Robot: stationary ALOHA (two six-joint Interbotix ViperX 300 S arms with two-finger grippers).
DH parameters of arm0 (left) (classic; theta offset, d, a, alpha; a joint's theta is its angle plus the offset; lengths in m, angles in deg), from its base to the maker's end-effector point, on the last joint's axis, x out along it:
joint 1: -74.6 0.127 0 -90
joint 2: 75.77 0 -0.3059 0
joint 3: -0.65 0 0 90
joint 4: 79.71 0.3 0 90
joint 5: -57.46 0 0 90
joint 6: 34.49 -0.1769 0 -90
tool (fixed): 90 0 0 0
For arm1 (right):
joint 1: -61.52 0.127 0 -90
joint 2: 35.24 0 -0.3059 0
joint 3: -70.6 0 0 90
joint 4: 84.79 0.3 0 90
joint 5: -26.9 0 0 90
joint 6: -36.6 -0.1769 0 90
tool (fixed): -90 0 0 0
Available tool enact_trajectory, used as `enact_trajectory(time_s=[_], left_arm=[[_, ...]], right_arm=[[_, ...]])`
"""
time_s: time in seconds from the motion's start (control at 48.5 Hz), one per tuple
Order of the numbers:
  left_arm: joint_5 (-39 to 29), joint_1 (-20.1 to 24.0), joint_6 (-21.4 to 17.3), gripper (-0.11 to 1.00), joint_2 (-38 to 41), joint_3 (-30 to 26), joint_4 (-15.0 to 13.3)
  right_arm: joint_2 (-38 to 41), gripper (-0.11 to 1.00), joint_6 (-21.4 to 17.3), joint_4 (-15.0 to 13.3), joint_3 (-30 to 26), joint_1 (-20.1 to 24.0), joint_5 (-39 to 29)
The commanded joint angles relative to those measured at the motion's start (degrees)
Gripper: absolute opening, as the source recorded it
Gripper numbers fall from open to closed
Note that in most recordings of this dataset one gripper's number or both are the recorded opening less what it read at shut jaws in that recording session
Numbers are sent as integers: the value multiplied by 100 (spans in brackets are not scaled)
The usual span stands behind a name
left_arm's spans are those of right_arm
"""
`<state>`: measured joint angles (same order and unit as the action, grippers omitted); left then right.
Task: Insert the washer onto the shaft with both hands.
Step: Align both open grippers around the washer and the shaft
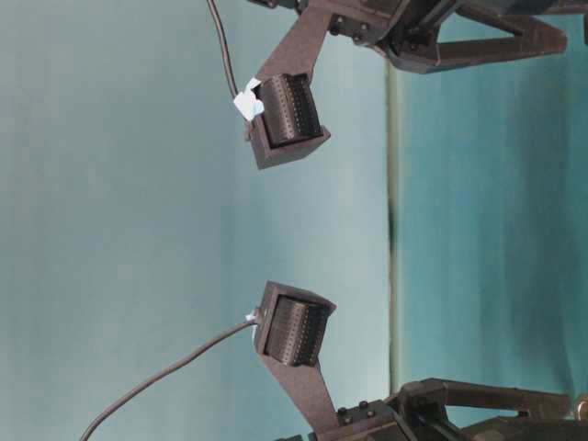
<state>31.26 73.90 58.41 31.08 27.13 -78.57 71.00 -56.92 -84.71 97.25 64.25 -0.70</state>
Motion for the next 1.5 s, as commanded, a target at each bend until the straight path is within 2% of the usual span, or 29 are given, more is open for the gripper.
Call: enact_trajectory(time_s=[0.0,0.412,0.742,1.484], left_arm=[[35,0,26,88,-35,-35,9],[26,-26,9,88,-44,-44,9],[35,-26,9,88,-35,-53,9],[26,-26,26,87,-26,-97,9]], right_arm=[[-35,90,-35,9,-53,26,70],[9,90,-35,9,123,18,141],[9,90,-185,9,211,-70,519],[123,87,-176,9,220,-70,536]])
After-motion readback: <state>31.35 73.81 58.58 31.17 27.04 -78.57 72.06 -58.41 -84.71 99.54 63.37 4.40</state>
